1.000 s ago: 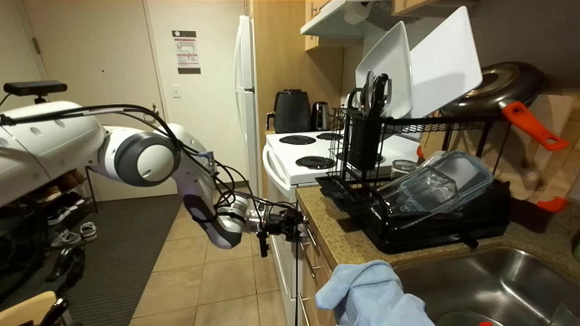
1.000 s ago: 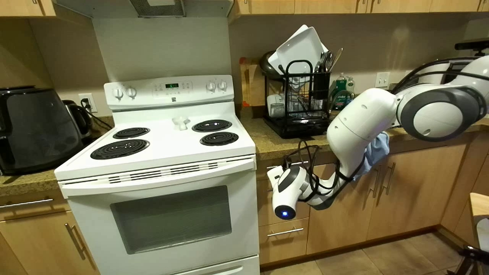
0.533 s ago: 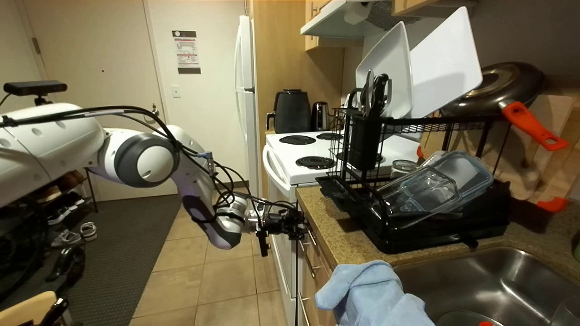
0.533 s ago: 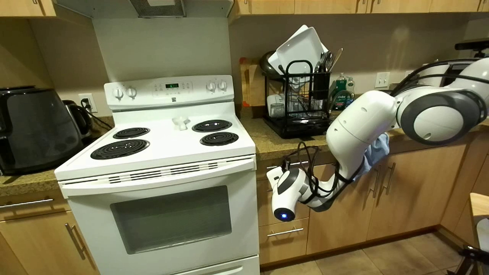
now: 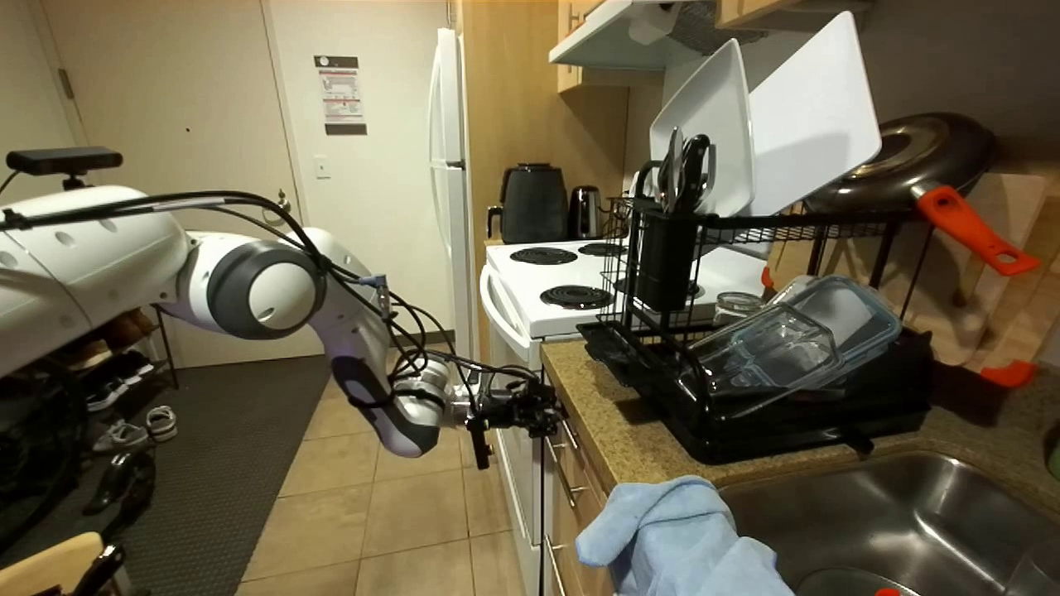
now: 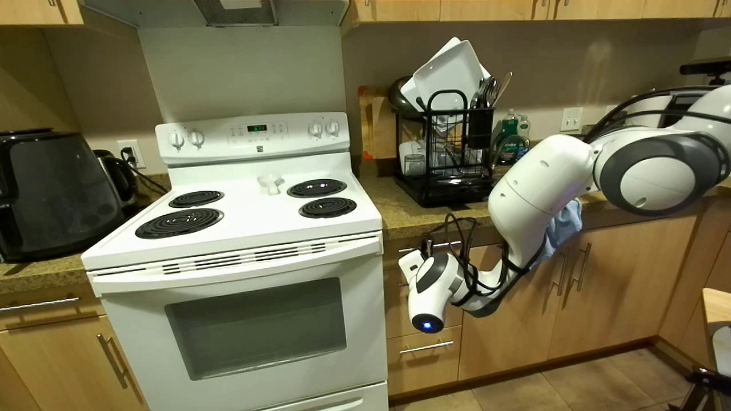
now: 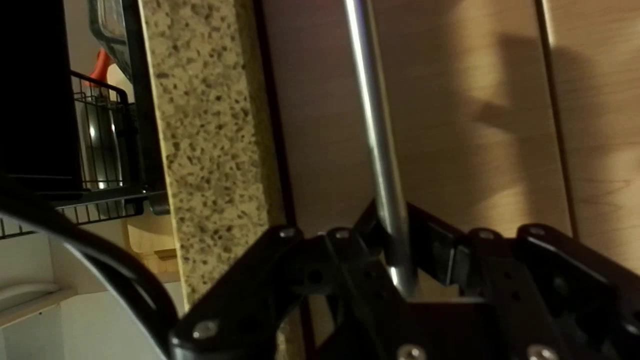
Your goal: Open the top drawer of the kitchen unit
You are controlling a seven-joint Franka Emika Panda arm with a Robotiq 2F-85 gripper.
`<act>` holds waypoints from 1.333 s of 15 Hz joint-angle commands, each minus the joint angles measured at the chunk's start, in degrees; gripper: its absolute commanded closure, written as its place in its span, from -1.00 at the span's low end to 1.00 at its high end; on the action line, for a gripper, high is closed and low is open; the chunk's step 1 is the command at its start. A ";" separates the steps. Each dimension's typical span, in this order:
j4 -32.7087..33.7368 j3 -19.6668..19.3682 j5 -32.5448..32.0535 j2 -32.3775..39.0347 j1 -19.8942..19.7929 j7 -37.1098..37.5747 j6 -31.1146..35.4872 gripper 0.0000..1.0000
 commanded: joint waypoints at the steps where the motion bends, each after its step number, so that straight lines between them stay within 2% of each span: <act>1: -7.70 0.17 -3.93 -5.03 -0.44 -1.63 5.10 0.96; 7: -17.13 1.75 -7.84 -11.98 -1.58 -2.34 10.04 0.96; 14: -26.52 4.16 -8.11 -18.89 -2.59 -3.70 13.12 0.96; 20: -30.62 5.04 -9.71 -22.04 -3.98 -3.12 15.46 0.96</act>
